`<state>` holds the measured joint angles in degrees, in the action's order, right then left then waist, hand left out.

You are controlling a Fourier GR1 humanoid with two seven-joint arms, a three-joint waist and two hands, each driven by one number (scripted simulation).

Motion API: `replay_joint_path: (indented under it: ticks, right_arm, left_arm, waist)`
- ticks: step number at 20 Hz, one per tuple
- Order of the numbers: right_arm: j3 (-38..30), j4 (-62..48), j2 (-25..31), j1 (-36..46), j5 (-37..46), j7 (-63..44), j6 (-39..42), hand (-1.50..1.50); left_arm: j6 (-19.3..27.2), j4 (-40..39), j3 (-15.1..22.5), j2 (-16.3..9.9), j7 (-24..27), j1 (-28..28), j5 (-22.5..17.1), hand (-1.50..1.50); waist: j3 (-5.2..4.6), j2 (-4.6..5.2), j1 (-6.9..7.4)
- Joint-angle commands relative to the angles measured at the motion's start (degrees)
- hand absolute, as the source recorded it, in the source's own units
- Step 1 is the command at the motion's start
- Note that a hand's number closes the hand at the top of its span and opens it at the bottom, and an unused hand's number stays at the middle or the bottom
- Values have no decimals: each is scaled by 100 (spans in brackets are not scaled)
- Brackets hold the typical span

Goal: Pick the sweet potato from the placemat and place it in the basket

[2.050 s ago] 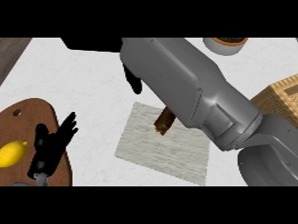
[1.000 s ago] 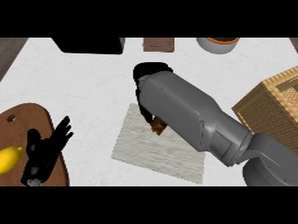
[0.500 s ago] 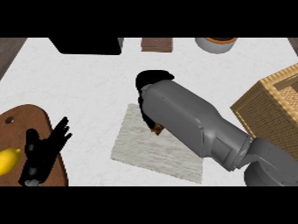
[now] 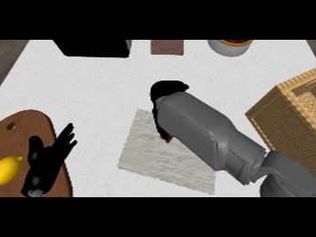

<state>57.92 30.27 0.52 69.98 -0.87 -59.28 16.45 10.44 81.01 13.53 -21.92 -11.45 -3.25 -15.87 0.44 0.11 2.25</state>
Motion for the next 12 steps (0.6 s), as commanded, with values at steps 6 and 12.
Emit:
replay_joint_path:
  ticks: [6,12]
  right_arm:
    - [189,6,-49,-343,-228,-845,354,-150]
    - [397,-30,-49,-643,-67,-542,-117,-150]
  left_arm:
    - [-117,-259,96,166,245,-476,114,0]
    - [-241,-382,-139,10,32,-141,111,0]
  waist:
    - [-51,21,30]
    - [-48,49,42]
